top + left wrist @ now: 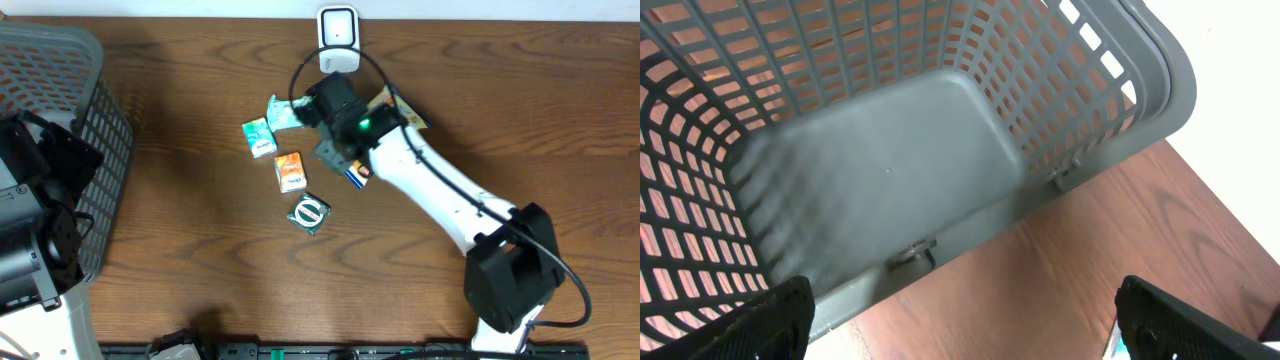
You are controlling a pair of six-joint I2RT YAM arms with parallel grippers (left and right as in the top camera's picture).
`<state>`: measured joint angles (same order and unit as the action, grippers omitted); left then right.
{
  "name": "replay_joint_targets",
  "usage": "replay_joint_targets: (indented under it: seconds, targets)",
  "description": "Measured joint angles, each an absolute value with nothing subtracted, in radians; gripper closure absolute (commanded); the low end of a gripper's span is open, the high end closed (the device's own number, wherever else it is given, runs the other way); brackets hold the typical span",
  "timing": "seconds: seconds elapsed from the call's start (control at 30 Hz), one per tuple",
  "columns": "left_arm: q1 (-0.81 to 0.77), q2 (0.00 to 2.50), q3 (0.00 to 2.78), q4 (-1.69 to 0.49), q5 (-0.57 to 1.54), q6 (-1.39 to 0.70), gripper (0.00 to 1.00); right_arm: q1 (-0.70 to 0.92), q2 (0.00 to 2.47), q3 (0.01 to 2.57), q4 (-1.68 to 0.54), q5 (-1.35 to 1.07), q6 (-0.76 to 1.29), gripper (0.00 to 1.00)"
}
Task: Scan the item barcode
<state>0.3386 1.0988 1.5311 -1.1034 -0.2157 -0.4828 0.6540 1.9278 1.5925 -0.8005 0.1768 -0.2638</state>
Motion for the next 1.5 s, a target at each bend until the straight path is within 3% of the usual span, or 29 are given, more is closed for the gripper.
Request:
replay_joint_targets:
  seconds: [0.13,0.27,0.3,0.33,0.37,0.43,0.7,0.77,0.8,0.83,0.9,1.0,1.1,1.27,1.5]
  targets:
    - [0.339,1.099,1.531,-1.104,-0.216,-0.483,0.05,0.637,1.928,1.634,-0.791,0.21,-0.115,0.01]
    - [0.339,1.099,1.531,-1.103,-0.216,-0.483,0.05,0.487,1.928,1.667,-0.729,0.179,0.097,0.01]
    - [0.339,1.099,1.531,-1.103,-0.216,-0.483,0.05,0.454,1.928,1.667,-0.719,0.141,0.138,0.19]
    - [0.339,1.099,1.531,-1.103,-0.216,-0.483,0.05,0.415,1.928,1.667,-0.72,0.09,0.183,0.28]
    - [0.339,1.099,1.531,-1.103,-0.216,-0.483,0.05,0.388,1.928,1.666,-0.72,0.049,0.215,0.28]
    - [0.339,1.099,1.531,-1.103,-0.216,-0.483,0.05,0.364,1.931,1.665,-0.714,-0.001,0.28,0.04]
    - [0.339,1.099,1.531,-1.103,-0.216,-0.483,0.05,0.381,2.123,1.652,-0.718,-0.027,0.743,0.01]
    - [0.339,1.099,1.531,-1.103,-0.216,-0.483,0.05,0.382,2.184,1.649,-0.722,-0.023,0.807,0.11]
    - [0.339,1.099,1.531,-1.103,-0.216,-0.483,0.05,0.382,2.204,1.648,-0.721,-0.019,0.828,0.28]
    - [0.339,1.099,1.531,-1.104,-0.216,-0.483,0.05,0.382,2.213,1.651,-0.723,-0.005,0.838,0.43]
    - [0.339,1.099,1.531,-1.103,-0.216,-0.483,0.05,0.382,2.219,1.652,-0.717,-0.004,0.849,0.64]
    - [0.339,1.099,1.531,-1.103,-0.216,-0.483,0.05,0.382,2.219,1.655,-0.716,-0.008,0.839,0.76]
    - [0.339,1.099,1.531,-1.103,-0.216,-0.483,0.05,0.379,2.216,1.666,-0.727,-0.01,0.802,0.79]
    - [0.339,1.099,1.531,-1.103,-0.216,-0.483,0.05,0.379,2.199,1.699,-0.664,-0.01,0.64,0.71]
    - [0.339,1.099,1.531,-1.103,-0.216,-0.483,0.05,0.396,2.1,1.76,-0.321,-0.006,0.266,0.71]
